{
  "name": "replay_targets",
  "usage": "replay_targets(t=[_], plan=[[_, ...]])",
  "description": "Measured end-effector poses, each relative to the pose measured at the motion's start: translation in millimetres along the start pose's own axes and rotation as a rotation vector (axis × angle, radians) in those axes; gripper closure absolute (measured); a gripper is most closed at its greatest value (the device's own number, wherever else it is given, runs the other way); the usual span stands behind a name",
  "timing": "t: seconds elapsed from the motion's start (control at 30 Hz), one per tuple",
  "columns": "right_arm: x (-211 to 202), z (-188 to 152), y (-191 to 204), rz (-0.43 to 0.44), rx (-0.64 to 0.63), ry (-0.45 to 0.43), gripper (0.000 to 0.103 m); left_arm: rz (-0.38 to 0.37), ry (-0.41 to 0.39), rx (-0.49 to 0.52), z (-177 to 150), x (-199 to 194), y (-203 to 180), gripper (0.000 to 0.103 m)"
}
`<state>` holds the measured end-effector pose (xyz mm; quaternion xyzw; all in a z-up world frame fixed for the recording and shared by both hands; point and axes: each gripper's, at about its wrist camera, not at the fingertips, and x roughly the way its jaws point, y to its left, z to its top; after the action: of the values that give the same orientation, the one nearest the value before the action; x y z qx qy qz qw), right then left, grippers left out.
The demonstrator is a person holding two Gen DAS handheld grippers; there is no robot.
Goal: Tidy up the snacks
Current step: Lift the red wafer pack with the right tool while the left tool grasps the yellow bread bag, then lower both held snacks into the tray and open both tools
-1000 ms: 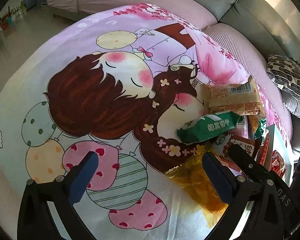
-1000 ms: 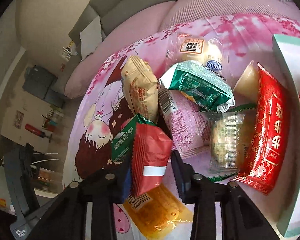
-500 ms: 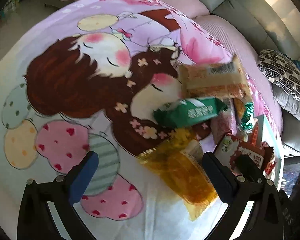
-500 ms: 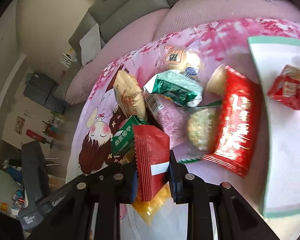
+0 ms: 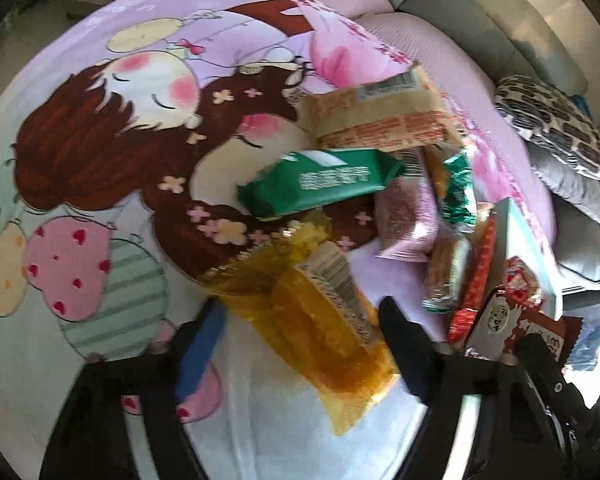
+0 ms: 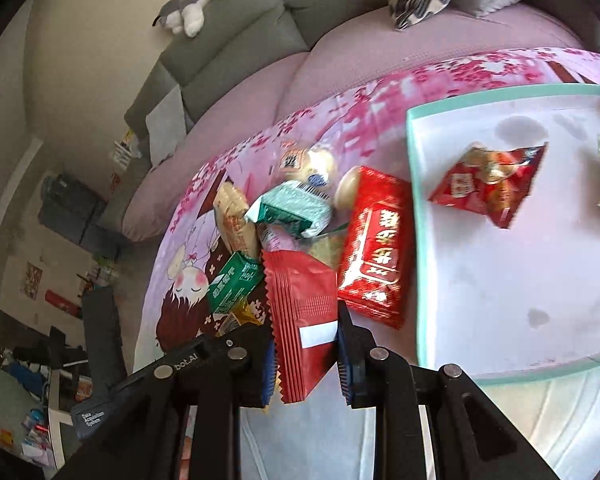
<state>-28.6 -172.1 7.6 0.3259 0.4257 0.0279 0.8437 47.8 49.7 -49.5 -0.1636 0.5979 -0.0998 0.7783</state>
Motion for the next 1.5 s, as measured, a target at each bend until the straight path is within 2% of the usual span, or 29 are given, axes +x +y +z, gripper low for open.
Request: replay_targets(t=[0.1,0.17,0.37,0.53,0.77,1.03,1.17,1.3,1.5], plan=[[-8,2,-4,0.009,0.011,-0.016,0.077,-0.042,0.011,-0.001,-4,1,-3,0.05],[-12,3,-4,0.014,0.013,-0.025,0.077,-0.052,0.009,0.001,-6,0,-5,0.054],[-21,6,-7,0.025,0.016,-0.043,0.077,-0.042,-0.025,0.01,-6,-7,-13,0.058],[-32,9,-12,0.026,0.027,-0.069,0.077,-0.047,-0.09,0.046,-10,-31,-25,0.058],[-59,17,-34,-0.033,0.078,-0.138,0.077,-0.12,-0.159,0.171,-19,-43,-72,0.058],[-101,26,-91,-0.159,0.227,-0.231,0.077,-0.197,-0.198,0.394,-34,-44,-143,0.058],[-121,27,-122,-0.232,0.306,-0.253,0.077,-0.227,-0.192,0.482,-40,-37,-170,0.058],[-134,26,-141,-0.252,0.353,-0.256,0.077,-0.25,-0.145,0.55,-52,-26,-192,0.058],[-119,24,-159,-0.227,0.408,-0.174,0.077,-0.236,-0.044,0.606,-63,0,-209,0.058]])
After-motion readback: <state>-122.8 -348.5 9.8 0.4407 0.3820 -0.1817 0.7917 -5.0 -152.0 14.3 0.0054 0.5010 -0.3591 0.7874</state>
